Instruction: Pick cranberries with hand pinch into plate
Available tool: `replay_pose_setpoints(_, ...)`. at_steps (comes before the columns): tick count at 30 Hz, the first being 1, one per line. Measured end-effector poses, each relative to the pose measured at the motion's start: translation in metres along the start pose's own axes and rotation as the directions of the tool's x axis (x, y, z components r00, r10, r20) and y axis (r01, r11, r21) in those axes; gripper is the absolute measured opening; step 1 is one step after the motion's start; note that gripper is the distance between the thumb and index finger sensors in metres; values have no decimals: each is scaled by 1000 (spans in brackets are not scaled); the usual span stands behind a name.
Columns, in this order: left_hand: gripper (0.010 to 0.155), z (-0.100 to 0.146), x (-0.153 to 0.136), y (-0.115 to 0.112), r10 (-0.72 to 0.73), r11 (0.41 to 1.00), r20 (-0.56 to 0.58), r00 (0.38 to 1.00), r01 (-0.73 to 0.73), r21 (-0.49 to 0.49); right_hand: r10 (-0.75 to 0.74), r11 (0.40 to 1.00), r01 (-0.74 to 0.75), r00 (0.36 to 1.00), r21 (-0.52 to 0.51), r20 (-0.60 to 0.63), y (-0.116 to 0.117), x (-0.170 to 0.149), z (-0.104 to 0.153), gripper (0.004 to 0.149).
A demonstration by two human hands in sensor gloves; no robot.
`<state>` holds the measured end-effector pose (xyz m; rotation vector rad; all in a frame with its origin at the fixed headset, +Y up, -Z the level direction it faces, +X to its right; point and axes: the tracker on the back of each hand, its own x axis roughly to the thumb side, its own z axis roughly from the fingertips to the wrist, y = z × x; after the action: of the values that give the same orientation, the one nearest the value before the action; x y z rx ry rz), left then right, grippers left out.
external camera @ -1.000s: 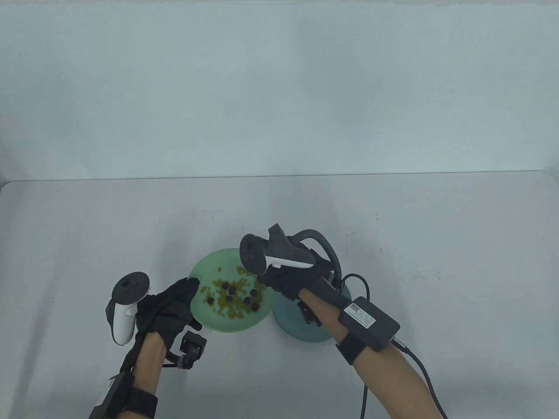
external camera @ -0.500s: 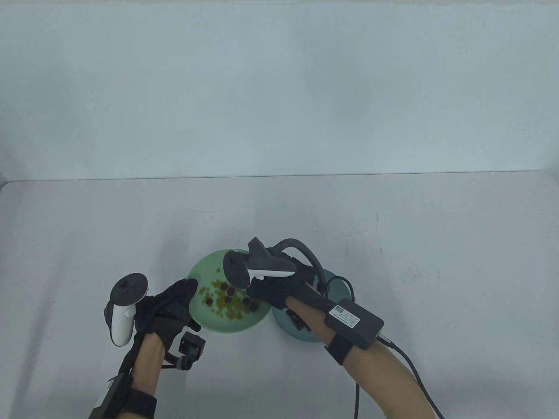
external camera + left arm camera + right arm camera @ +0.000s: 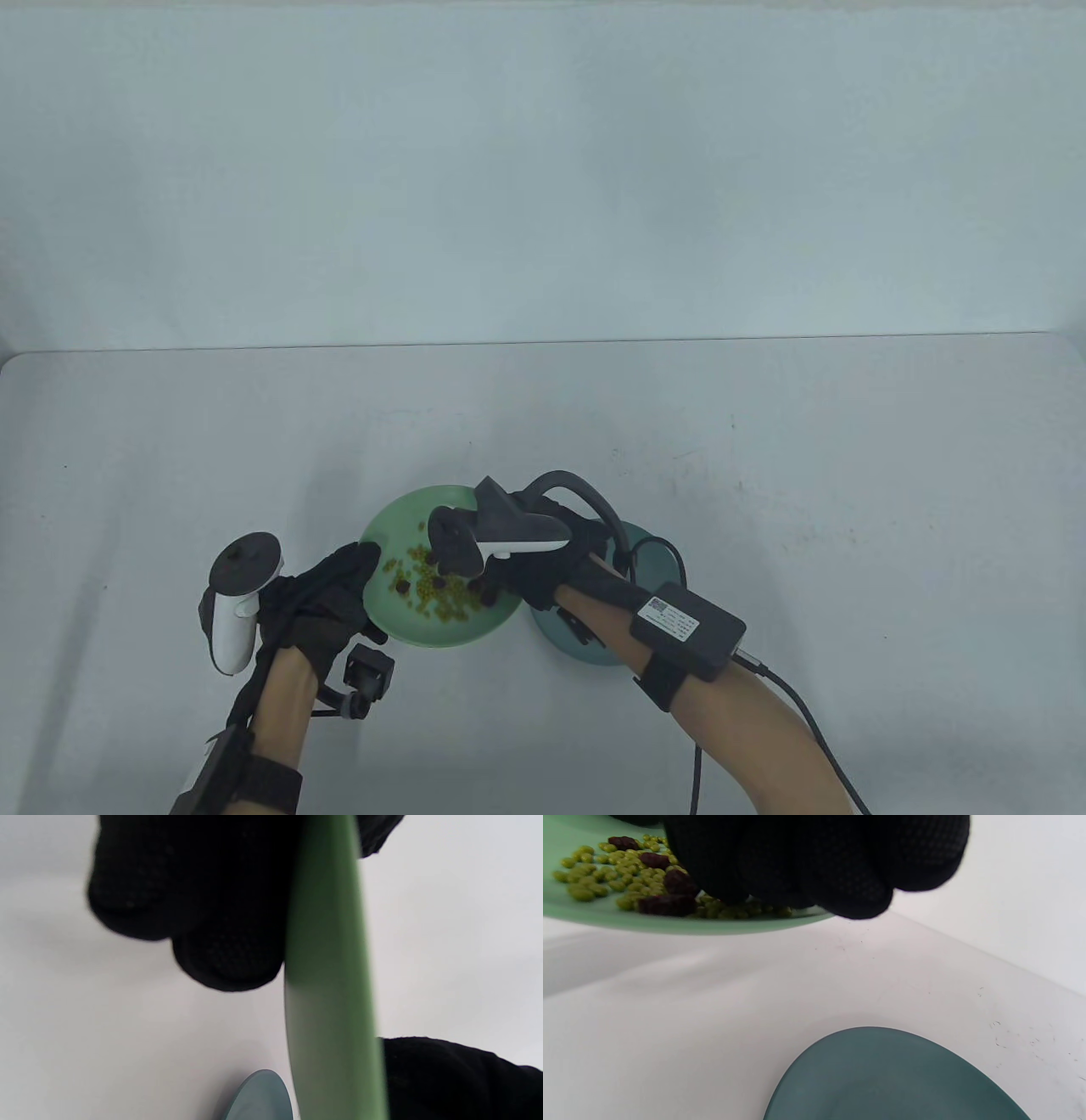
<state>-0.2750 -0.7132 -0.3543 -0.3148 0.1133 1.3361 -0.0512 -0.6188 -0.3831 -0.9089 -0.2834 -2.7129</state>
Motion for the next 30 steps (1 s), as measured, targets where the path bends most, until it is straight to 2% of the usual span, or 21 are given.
replay_pose_setpoints(22,47,0,-2,2,-13,1000,0,1000,13,-4,6,1000,-7,999,18,47,-3,3,-5,48)
replay_pose_setpoints(30,47,0,-3,2,-12,1000,-2,1000,12,-1,-46,998,47,999,-31,19,-23,-14,4,48)
